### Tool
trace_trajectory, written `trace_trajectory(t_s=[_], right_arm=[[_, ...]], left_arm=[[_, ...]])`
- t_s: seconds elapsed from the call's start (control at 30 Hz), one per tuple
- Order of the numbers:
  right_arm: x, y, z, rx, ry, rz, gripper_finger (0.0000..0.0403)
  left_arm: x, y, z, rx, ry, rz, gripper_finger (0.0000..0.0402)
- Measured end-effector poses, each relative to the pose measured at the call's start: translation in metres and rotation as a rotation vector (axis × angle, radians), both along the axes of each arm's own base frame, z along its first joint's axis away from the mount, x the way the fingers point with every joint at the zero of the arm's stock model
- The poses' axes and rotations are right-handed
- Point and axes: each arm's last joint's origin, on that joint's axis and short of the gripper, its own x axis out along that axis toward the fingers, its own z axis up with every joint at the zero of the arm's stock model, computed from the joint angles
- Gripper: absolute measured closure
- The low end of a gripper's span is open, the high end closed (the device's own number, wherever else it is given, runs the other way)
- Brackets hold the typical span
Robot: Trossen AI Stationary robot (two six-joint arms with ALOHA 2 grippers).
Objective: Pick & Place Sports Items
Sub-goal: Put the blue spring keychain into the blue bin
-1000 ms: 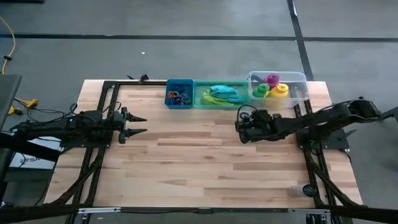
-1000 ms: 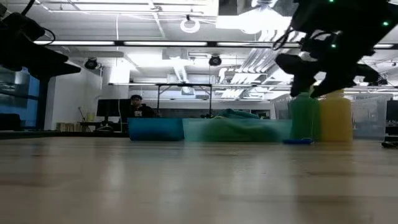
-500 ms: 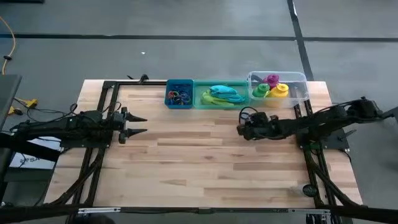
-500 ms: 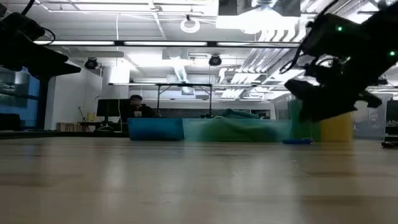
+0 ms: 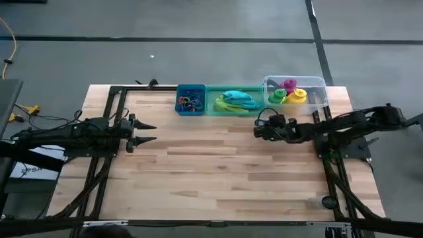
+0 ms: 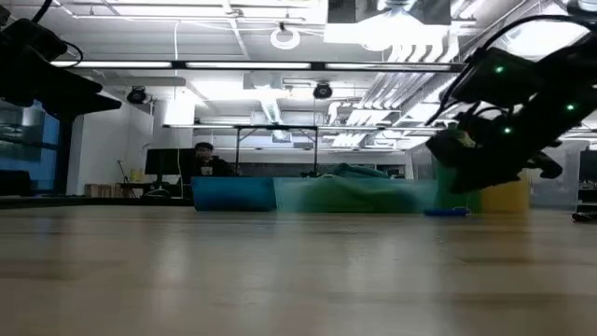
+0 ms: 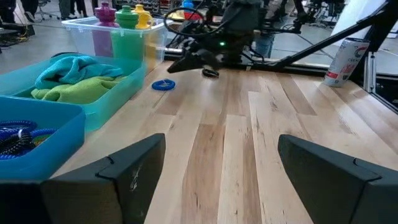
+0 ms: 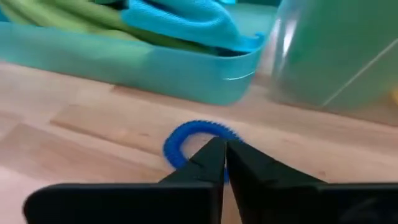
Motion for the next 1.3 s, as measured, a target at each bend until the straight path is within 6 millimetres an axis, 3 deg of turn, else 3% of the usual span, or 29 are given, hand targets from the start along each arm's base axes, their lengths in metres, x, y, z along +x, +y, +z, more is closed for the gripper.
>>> trace_trajectory(t_s=[0.43, 0.97, 1.1, 1.3], right_arm=[[0.006, -0.01, -0.006, 0.006, 0.015, 0.026, 0.0403], [0.025, -0.01, -0.045, 0.062, 0.023, 0.094, 0.0402], [0.028, -0.001, -0.047, 0.119, 0.009, 0.166, 0.0402], [0.032, 0.028, -0.044, 0.234, -0.047, 0.304, 0.0402]], left_arm=[[0.0, 0.0, 0.0, 0.0, 0.0, 0.001, 0.0148], [0.0, 0.0, 0.0, 0.0, 0.0, 0.0, 0.0148], [0.0, 0.0, 0.0, 0.0, 0.0, 0.0, 0.0148], [0.0, 0.0, 0.0, 0.0, 0.0, 0.0, 0.0148]])
